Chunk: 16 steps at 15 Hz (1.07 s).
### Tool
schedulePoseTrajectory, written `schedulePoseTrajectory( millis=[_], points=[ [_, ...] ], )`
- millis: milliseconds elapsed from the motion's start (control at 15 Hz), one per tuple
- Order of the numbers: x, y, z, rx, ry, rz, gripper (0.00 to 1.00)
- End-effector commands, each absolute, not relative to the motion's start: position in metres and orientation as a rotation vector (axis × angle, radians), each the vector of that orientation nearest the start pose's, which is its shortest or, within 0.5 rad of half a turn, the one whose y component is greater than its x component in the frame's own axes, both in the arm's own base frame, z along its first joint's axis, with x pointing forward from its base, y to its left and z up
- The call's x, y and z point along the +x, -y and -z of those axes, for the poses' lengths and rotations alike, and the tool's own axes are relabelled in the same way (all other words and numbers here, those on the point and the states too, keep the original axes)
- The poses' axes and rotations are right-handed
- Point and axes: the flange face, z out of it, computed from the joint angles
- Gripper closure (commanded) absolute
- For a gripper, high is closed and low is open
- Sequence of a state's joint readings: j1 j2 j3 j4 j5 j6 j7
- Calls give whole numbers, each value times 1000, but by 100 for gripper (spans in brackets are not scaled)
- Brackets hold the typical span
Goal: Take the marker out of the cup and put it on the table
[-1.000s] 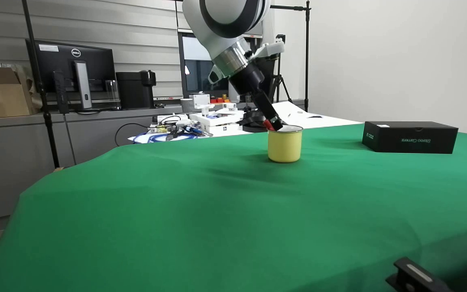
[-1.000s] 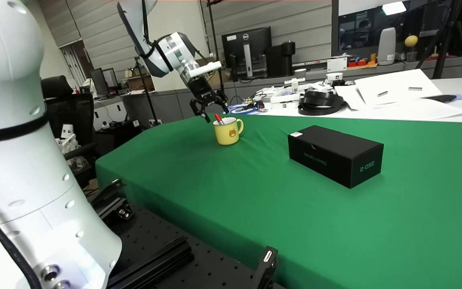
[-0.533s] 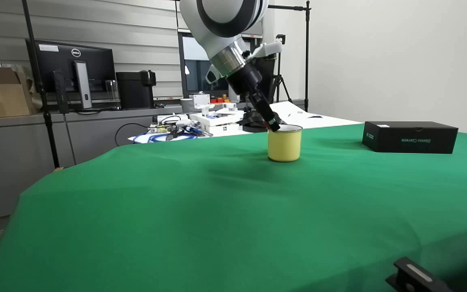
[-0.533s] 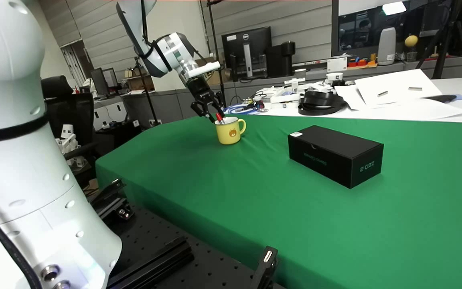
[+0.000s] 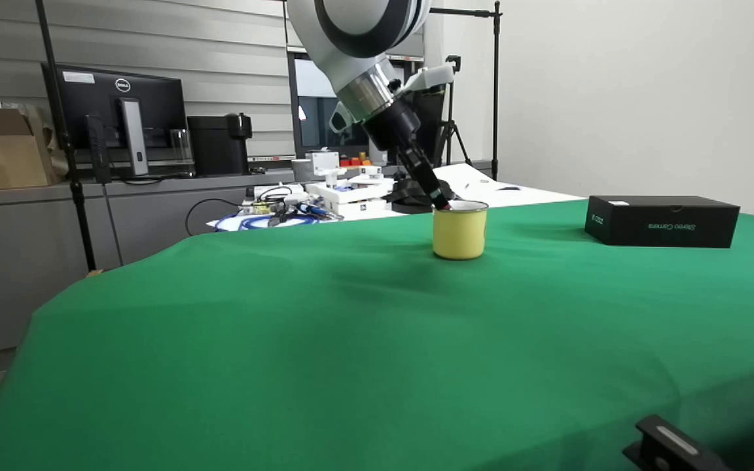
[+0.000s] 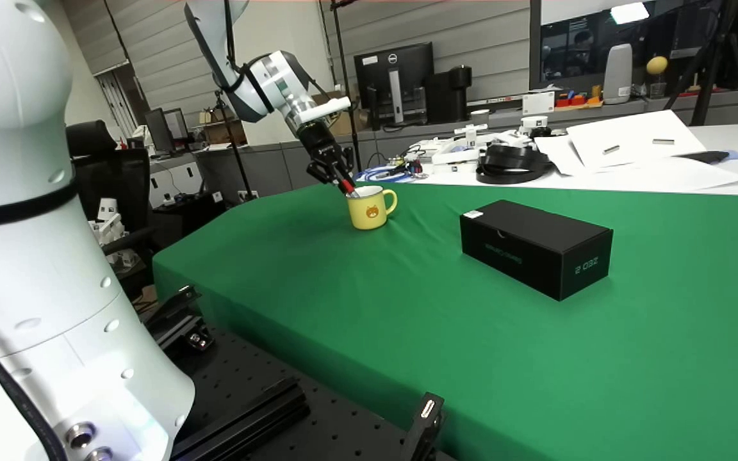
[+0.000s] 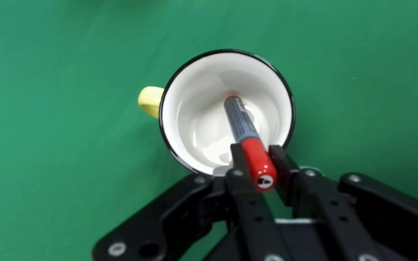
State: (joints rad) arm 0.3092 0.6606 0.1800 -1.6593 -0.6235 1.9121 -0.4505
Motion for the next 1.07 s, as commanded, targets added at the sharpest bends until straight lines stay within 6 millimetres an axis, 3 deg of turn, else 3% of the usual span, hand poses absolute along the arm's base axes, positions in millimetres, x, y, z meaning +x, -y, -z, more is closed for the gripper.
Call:
schedulePoseTrajectory(
  millis=[0, 533, 800, 1000],
  points=[
    [602, -256, -230, -2888, 1999, -646, 94],
    [603, -256, -288, -2929, 1967, -607, 94],
    [592, -276, -303, -2912, 2052, -602, 94],
    [578, -299, -303, -2866, 2179, -612, 94]
  ],
)
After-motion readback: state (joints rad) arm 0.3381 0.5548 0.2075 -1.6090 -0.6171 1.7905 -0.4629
